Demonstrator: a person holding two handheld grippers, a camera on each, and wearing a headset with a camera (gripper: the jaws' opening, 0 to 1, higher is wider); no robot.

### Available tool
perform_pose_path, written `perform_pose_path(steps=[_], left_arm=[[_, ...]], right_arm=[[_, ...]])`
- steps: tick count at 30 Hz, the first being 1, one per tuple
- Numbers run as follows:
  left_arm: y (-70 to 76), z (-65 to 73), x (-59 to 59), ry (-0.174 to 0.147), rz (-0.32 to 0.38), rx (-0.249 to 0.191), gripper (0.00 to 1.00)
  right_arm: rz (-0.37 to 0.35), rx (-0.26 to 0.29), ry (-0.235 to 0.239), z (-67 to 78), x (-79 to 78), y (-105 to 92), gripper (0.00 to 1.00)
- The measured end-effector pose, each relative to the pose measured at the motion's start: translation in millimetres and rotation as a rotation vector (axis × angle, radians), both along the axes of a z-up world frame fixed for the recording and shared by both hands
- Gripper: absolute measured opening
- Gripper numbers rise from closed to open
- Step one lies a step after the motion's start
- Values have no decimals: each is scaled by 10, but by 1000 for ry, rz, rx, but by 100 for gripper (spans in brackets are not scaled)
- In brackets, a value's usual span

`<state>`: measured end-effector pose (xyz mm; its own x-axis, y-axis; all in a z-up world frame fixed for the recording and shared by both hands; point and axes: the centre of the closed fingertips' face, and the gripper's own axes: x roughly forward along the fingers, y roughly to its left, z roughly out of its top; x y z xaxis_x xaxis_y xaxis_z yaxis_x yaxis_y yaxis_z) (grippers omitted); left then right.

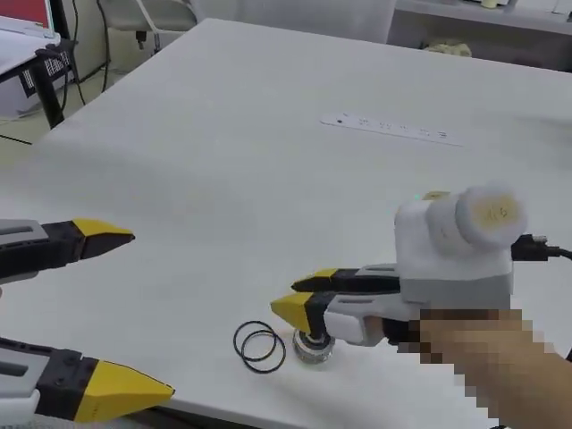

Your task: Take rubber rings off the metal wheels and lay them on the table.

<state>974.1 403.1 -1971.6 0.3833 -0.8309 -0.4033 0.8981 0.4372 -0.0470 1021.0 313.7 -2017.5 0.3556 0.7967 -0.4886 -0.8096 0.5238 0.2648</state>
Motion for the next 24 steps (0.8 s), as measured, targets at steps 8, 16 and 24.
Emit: perform_pose_path(steps=[8,16,24], left_arm=[[-19,1,-19,15,-11,-16,90],[-83,141,-42,-12,-61,-75,92],[-182,379,138,-65,-82,-61,95]], right_arm=[[2,-14,-104,297,185,16,24],[15,-89,-187,430,376,-92,27],[76,-127,-213,536,469,-4,30]])
